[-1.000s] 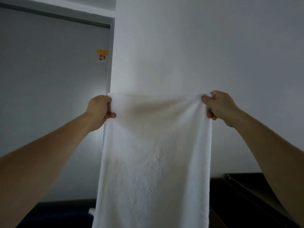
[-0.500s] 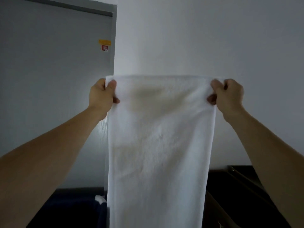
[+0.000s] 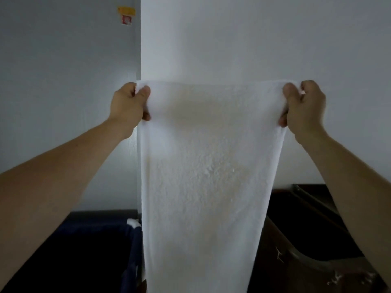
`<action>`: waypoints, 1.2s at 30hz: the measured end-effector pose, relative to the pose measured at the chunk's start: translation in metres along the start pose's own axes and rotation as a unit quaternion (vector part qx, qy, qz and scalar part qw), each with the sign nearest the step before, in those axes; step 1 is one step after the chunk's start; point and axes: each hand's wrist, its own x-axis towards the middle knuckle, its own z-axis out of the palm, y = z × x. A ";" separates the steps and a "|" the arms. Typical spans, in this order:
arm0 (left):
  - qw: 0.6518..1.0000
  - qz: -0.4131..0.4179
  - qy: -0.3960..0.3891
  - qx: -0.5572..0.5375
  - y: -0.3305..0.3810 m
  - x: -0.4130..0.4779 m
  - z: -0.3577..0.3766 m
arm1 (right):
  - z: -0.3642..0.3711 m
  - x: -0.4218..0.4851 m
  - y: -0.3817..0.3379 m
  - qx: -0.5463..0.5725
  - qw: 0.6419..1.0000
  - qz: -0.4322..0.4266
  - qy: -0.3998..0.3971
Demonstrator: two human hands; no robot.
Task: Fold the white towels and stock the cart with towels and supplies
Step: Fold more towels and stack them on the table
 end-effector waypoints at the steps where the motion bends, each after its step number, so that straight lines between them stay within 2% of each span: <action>1: 1.000 -0.010 0.002 -0.001 -0.003 0.000 0.004 | 0.001 0.000 0.002 0.000 1.000 -0.001 0.004; 6: 0.993 -0.103 -0.050 0.003 -0.040 0.002 0.014 | 0.013 -0.004 0.032 -0.004 0.995 0.068 -0.074; 12: 0.988 -0.149 -0.038 0.034 -0.070 0.012 0.034 | 0.042 -0.007 0.072 0.062 0.984 0.127 -0.113; 19: 0.996 -0.093 -0.005 -0.002 -0.042 0.050 0.057 | 0.051 0.035 0.087 0.125 0.984 0.093 -0.084; 25: 0.999 -0.036 0.030 -0.025 -0.006 0.046 0.059 | 0.045 0.053 0.077 0.159 0.983 0.058 -0.075; 32: 0.997 -0.040 0.020 -0.059 0.014 -0.010 0.022 | 0.002 0.012 0.054 0.168 0.980 0.059 -0.089; 36: 0.995 -0.078 -0.003 -0.069 0.018 -0.074 -0.009 | -0.037 -0.040 0.041 0.153 0.977 0.080 -0.121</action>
